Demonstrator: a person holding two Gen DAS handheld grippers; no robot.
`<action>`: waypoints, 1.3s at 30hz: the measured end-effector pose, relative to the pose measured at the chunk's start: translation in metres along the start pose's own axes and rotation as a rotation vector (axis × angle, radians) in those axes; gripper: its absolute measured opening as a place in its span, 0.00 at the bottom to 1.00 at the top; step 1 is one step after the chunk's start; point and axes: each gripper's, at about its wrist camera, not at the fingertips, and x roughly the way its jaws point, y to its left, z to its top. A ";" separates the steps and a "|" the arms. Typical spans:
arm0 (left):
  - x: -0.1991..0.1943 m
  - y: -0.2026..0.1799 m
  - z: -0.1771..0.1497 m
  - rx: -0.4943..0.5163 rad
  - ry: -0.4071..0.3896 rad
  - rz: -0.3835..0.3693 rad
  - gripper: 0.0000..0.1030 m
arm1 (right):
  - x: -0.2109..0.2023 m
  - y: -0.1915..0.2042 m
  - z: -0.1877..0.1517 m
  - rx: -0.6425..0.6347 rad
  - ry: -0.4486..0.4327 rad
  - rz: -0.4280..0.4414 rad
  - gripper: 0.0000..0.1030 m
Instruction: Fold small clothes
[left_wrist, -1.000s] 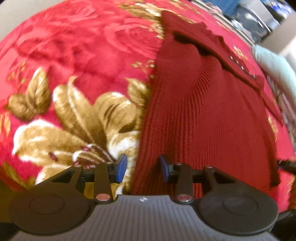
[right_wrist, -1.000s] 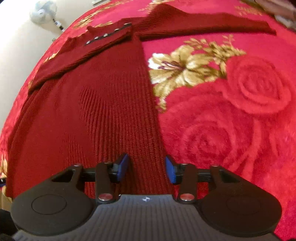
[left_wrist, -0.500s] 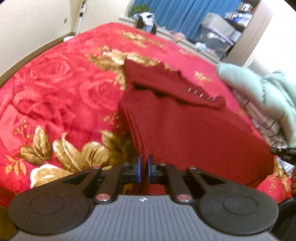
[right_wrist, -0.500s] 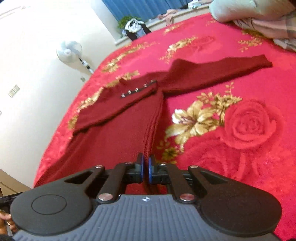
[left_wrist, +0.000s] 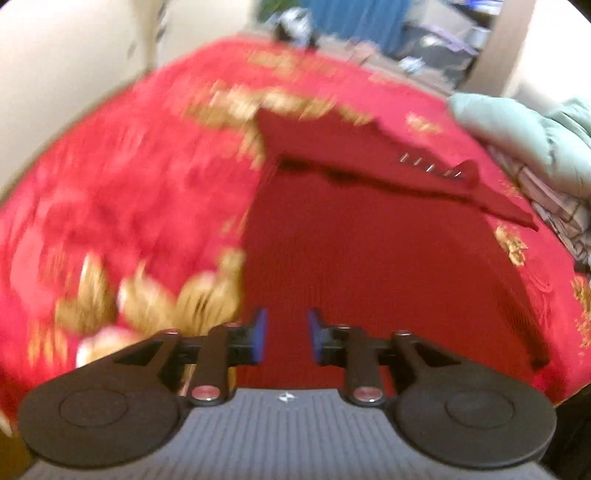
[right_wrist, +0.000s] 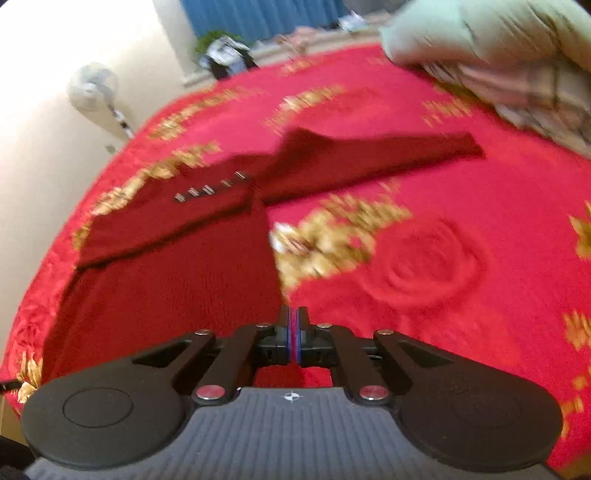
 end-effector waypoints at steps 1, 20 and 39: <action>0.004 -0.012 0.008 0.041 -0.029 0.007 0.45 | 0.004 0.010 0.006 -0.025 -0.021 0.003 0.08; 0.248 -0.273 0.131 0.358 -0.083 -0.088 0.60 | 0.117 0.041 0.094 0.167 -0.148 -0.070 0.30; 0.169 0.080 0.221 -0.124 -0.310 0.489 0.10 | 0.150 0.022 0.108 0.159 -0.100 -0.038 0.30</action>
